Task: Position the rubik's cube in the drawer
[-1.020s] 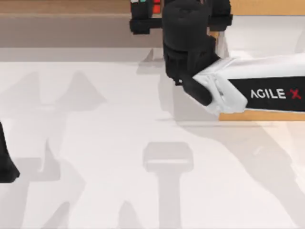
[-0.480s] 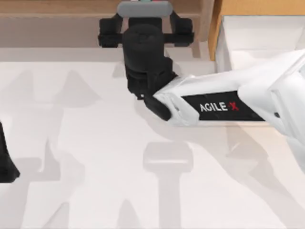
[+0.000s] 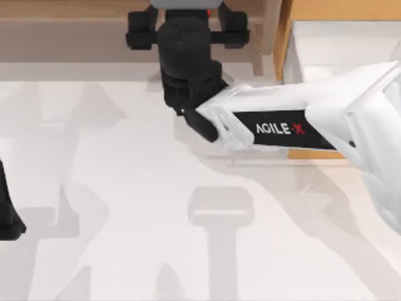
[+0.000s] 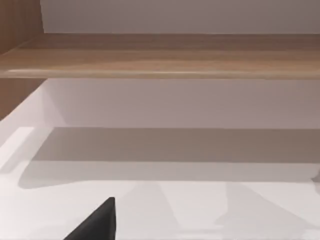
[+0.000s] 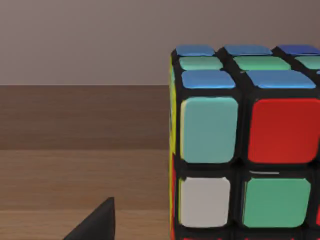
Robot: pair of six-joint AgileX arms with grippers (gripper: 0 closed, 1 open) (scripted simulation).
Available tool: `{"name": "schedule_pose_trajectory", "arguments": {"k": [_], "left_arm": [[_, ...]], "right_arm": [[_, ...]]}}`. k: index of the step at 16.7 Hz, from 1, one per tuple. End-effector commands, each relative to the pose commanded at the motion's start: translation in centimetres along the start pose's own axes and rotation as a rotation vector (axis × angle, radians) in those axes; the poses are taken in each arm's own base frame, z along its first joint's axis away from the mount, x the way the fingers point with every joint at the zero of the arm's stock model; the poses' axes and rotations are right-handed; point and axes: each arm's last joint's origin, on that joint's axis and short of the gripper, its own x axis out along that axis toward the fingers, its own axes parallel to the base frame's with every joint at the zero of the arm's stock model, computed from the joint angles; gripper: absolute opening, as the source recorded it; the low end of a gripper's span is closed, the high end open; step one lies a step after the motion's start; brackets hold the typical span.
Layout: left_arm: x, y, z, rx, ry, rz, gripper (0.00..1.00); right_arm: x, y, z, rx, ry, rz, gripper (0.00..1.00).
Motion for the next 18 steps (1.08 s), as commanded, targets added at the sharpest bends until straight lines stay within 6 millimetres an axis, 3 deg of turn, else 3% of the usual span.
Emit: {"name": "schedule_pose_trajectory", "arguments": {"k": [5,10,18], "left_arm": [[0.0,0.0,0.0,0.0,0.0,0.0,1.0],[0.0,0.0,0.0,0.0,0.0,0.0,1.0],[0.0,0.0,0.0,0.0,0.0,0.0,1.0]], "right_arm": [[3.0,-0.1,0.0,0.001,0.0,0.0,1.0],[3.3,-0.2,0.0,0.0,0.0,0.0,1.0],[3.3,-0.2,0.0,0.0,0.0,0.0,0.4]]}}
